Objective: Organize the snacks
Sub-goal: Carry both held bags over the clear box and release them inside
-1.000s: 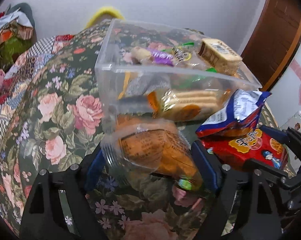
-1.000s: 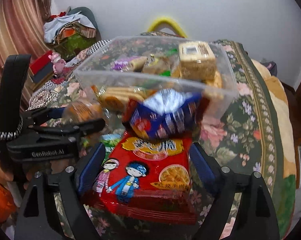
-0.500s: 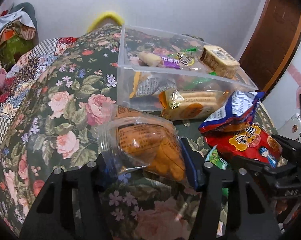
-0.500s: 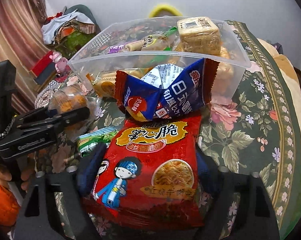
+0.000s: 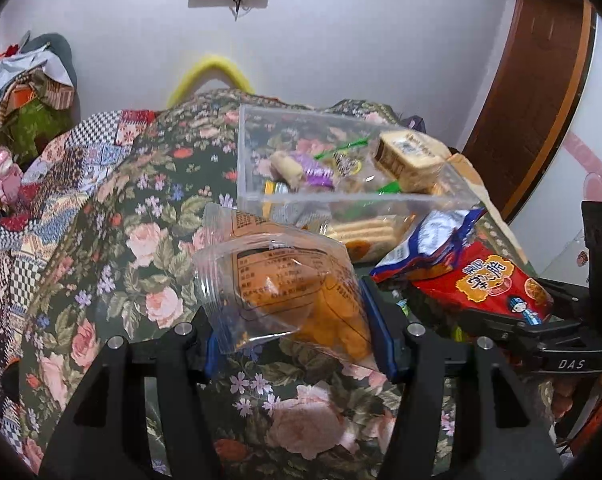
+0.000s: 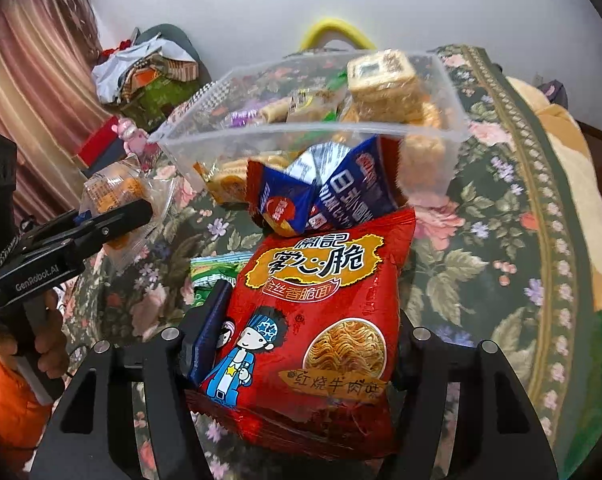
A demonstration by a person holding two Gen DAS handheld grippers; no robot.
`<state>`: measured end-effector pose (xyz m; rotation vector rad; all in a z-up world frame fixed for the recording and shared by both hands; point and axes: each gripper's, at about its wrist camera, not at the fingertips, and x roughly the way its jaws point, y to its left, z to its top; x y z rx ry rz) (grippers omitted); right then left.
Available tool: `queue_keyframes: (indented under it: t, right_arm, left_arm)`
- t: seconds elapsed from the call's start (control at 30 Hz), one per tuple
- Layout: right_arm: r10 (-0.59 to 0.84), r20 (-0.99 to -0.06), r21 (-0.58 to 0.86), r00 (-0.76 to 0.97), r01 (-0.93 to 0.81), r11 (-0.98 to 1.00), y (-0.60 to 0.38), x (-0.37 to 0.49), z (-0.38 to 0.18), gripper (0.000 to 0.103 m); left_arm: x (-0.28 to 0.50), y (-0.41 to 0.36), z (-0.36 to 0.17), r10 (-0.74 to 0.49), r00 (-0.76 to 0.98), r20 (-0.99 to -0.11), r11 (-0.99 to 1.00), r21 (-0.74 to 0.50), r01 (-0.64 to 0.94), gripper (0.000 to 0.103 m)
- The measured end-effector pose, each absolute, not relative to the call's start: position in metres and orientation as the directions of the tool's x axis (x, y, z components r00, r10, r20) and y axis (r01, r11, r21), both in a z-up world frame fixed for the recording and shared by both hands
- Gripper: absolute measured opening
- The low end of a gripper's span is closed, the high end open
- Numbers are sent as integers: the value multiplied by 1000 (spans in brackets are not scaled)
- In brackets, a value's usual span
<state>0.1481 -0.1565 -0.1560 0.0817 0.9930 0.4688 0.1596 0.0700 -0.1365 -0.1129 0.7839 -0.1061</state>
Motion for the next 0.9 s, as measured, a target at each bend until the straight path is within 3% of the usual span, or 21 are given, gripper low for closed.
queue_keyframes:
  t: [0.63, 0.9]
  right_arm:
    - [394, -646, 181, 654, -370, 911, -165, 180, -72, 61]
    - [403, -631, 170, 663, -388, 906, -148, 219, -64, 61]
  left_arm:
    - [191, 64, -72, -124, 802, -585, 991, -113, 70, 58]
    - [234, 66, -78, -82, 799, -596, 996, -80, 43, 58]
